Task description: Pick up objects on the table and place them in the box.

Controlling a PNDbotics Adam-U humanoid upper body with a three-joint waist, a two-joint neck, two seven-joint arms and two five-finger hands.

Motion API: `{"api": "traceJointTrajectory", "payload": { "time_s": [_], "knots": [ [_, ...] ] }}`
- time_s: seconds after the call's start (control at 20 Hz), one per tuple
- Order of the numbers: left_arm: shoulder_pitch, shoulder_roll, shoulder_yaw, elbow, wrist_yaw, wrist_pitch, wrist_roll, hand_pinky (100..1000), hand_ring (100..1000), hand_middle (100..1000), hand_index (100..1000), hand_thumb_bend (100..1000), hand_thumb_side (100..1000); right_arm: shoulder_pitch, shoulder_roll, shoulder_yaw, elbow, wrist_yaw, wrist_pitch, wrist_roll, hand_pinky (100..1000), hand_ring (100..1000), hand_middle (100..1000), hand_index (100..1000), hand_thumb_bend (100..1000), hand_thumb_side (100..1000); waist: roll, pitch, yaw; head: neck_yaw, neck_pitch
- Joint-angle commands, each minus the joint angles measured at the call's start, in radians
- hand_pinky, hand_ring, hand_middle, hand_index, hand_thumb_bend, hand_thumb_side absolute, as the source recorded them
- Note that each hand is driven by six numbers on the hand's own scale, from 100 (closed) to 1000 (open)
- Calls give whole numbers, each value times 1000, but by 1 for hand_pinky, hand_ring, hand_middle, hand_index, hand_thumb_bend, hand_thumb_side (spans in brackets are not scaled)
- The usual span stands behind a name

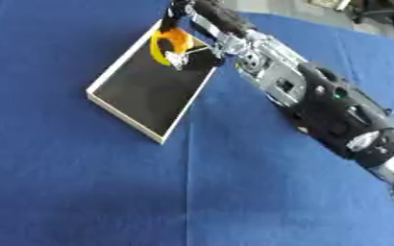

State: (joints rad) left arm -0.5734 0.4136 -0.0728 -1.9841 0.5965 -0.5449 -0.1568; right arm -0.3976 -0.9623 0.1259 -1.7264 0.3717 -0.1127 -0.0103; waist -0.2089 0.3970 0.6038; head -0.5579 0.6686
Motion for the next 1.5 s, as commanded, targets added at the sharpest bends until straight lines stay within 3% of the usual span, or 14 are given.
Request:
{"api": "traceJointTrajectory", "payload": {
  "time_s": [0.05, 0.4, 0.6, 0.85, 1.0, 1.2, 1.35, 1.5],
  "knots": [
    [-15, 5, 2, -16, 7, 9, -3, 813, 810, 786, 880, 100, 644, -18, -11, 1, 10, 27, -2, 29, 807, 681, 545, 605, 100, 201, 8, -18, -1, -2, -13],
    [-12, -6, 2, -16, 6, 25, -7, 813, 810, 785, 879, 100, 646, -26, 2, 10, 19, 60, 15, 96, 847, 807, 761, 837, 100, 187, 9, -15, -5, 3, -8],
    [-6, -9, 3, -16, 4, 29, -6, 813, 809, 784, 879, 100, 646, -24, 11, 0, 14, 77, 28, 116, 866, 823, 773, 864, 100, 150, 13, -15, -13, 6, -5],
    [14, -4, 8, -16, -3, 31, 1, 813, 810, 783, 879, 100, 646, 12, -30, -85, -124, -38, 51, 25, 880, 828, 764, 863, 100, 100, 26, -24, -47, 26, 11],
    [32, 4, 14, -16, -12, 29, 7, 813, 809, 783, 879, 100, 645, 81, -72, -177, -248, -157, 55, -43, 883, 829, 755, 865, 100, 100, 36, -32, -79, 55, 23],
    [55, 15, 22, -16, -26, 26, 21, 813, 810, 783, 878, 100, 645, 203, -120, -281, -272, -282, -12, -77, 887, 832, 754, 868, 100, 100, 47, -43, -122, 104, 37],
    [72, 21, 28, -16, -38, 24, 32, 813, 810, 783, 878, 100, 644, 325, -127, -345, -273, -307, -42, -93, 889, 836, 759, 872, 100, 100, 59, -49, -161, 138, 44],
    [85, 24, 30, -16, -48, 25, 40, 814, 810, 783, 878, 100, 645, 429, -110, -366, -274, -256, -43, -95, 890, 845, 778, 885, 100, 100, 68, -54, -188, 163, 49]
  ]
}}
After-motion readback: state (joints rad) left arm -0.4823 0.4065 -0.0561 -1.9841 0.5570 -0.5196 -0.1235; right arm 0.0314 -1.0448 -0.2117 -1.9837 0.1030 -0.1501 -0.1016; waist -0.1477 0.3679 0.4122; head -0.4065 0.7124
